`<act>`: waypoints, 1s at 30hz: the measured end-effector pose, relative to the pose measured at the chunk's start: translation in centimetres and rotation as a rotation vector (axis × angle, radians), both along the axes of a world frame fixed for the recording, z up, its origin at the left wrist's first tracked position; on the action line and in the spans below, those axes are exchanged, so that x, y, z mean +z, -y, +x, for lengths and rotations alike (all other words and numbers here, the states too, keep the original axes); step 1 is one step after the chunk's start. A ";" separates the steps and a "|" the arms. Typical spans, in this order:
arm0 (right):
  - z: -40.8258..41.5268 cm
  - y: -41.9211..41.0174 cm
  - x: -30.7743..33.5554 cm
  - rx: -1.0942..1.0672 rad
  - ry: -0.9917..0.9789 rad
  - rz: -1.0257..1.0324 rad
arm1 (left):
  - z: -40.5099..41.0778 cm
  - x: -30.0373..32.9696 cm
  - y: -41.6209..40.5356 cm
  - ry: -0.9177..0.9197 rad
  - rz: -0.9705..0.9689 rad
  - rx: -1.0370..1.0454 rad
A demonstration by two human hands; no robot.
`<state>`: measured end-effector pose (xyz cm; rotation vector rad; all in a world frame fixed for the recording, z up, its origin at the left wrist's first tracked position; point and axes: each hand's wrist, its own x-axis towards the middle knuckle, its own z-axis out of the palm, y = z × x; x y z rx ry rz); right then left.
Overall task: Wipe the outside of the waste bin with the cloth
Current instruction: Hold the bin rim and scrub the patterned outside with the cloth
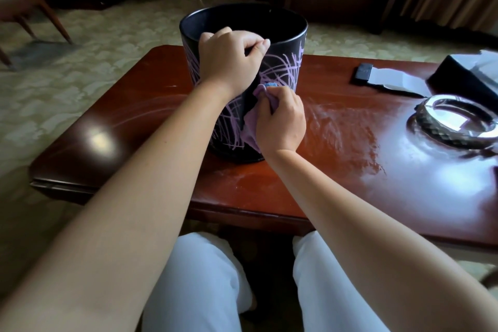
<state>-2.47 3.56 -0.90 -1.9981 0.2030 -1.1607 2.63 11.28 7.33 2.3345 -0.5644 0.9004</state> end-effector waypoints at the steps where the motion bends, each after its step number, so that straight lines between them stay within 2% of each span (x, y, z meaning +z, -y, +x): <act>1: -0.1 0.0 -0.2 0.006 -0.011 -0.006 | 0.0 0.0 0.0 0.003 -0.007 -0.002; 4: -0.4 0.0 -1.0 0.025 -0.071 0.004 | -0.2 0.0 0.0 -0.013 -0.011 -0.004; 9: 0.1 0.0 0.6 0.006 0.012 0.003 | -0.3 0.5 0.0 -0.084 -0.044 -0.016; 14: -0.3 -0.1 -0.2 0.034 -0.056 0.009 | -0.3 1.3 -0.6 -0.235 -0.083 -0.036; 18: 0.2 0.1 1.0 0.012 0.001 0.018 | -0.2 1.8 -0.7 -0.326 -0.099 -0.044; 24: -0.1 0.1 0.4 0.030 -0.044 0.003 | -0.7 2.1 -0.4 -0.342 -0.061 -0.006; 30: 0.2 0.3 1.6 0.002 -0.008 0.034 | -0.7 1.9 -0.2 -0.319 -0.059 0.000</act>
